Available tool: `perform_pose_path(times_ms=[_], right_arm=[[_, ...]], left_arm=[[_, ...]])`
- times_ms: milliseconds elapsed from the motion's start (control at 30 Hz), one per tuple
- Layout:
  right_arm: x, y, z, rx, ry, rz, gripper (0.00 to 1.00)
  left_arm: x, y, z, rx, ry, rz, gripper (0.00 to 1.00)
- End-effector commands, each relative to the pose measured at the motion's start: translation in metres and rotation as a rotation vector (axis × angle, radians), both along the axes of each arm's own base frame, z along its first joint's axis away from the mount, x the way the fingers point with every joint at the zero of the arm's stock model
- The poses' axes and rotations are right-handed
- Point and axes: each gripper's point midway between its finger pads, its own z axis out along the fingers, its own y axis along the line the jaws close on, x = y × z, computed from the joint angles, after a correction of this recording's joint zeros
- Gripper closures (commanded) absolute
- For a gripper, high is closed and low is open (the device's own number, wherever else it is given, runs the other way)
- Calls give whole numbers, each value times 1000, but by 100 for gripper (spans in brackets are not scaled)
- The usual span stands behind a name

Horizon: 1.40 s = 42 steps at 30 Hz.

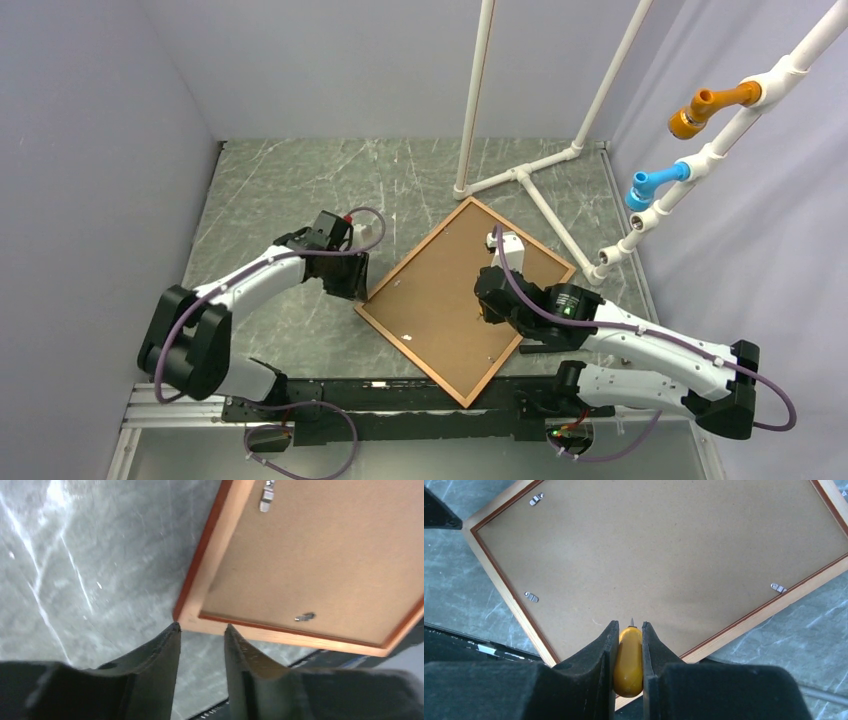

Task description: Take the photo out of the frame

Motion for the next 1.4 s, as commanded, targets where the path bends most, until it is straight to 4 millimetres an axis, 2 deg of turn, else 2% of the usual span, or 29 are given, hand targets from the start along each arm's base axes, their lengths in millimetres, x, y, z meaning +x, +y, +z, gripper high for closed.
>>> perform_pose_path(times_ms=[0,67,167,333,467,567,633,700,800,967,1067,1167,1267,1367], right_arm=[[5,6,11,46,-30,16,100],[7,7,13,47,-32,18,100],[12,10,14,51,-30,23,100],[20,15,19,79,-27,22,100],[23,17,22,104,-31,24,100],[25,17,17,106,-16,26,100],[28,17,15,106,-10,26,100],[30,16,14,109,-11,22,100],[33,15,14,113,-13,20,100],[37,13,10,116,-12,15,100],[38,12,8,122,-6,15,100],[38,14,9,134,-5,21,100],[37,14,11,137,-1,23,100],[36,13,12,148,-2,21,100]], left_arm=[[0,2,33,-5,-20,87,49],[12,-5,41,-30,-67,62,43],[29,-19,38,-47,-90,20,40],[49,-21,5,43,-71,1,40],[47,-30,-11,45,-50,-30,40],[40,-29,-20,74,-31,-16,42],[30,-21,-30,106,14,9,50],[19,-11,-38,147,56,48,65],[2,2,-43,180,89,90,80],[-17,25,-40,242,102,126,88],[-8,39,-34,281,63,141,88],[11,44,-28,283,34,133,91],[28,63,-28,366,35,122,91],[38,75,-20,429,20,143,90]])
